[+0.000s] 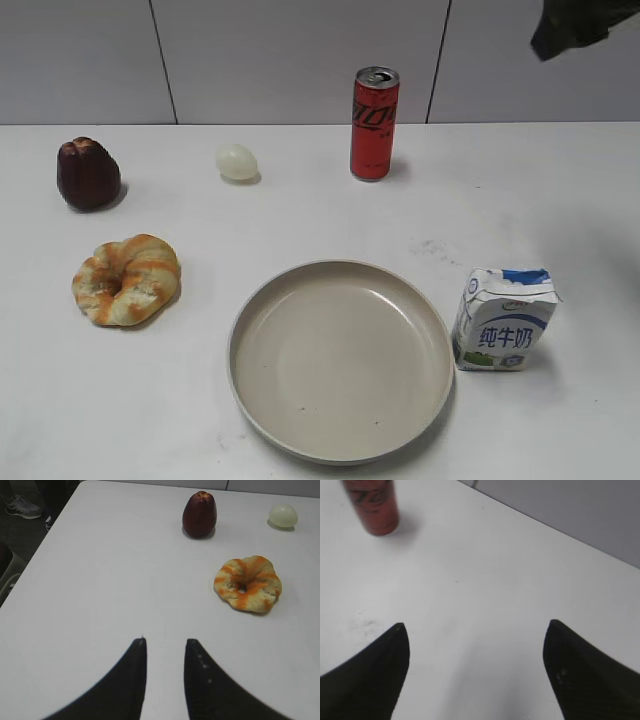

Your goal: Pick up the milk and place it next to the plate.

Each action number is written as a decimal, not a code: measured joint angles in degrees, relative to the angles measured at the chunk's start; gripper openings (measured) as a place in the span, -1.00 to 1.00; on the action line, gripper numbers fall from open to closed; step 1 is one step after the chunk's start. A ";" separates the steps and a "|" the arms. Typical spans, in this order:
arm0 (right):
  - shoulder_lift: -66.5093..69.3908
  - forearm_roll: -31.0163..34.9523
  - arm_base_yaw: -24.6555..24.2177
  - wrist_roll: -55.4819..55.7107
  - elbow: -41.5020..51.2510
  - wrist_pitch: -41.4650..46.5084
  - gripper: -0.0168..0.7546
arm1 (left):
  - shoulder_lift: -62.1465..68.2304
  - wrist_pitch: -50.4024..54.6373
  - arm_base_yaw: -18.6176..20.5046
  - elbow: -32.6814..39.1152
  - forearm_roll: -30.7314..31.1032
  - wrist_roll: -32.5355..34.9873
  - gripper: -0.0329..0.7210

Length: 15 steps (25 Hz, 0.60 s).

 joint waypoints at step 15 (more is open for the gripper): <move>1.04 1.48 -11.92 6.02 0.56 20.18 0.57 | 0.00 0.00 0.00 0.00 0.00 0.00 -0.36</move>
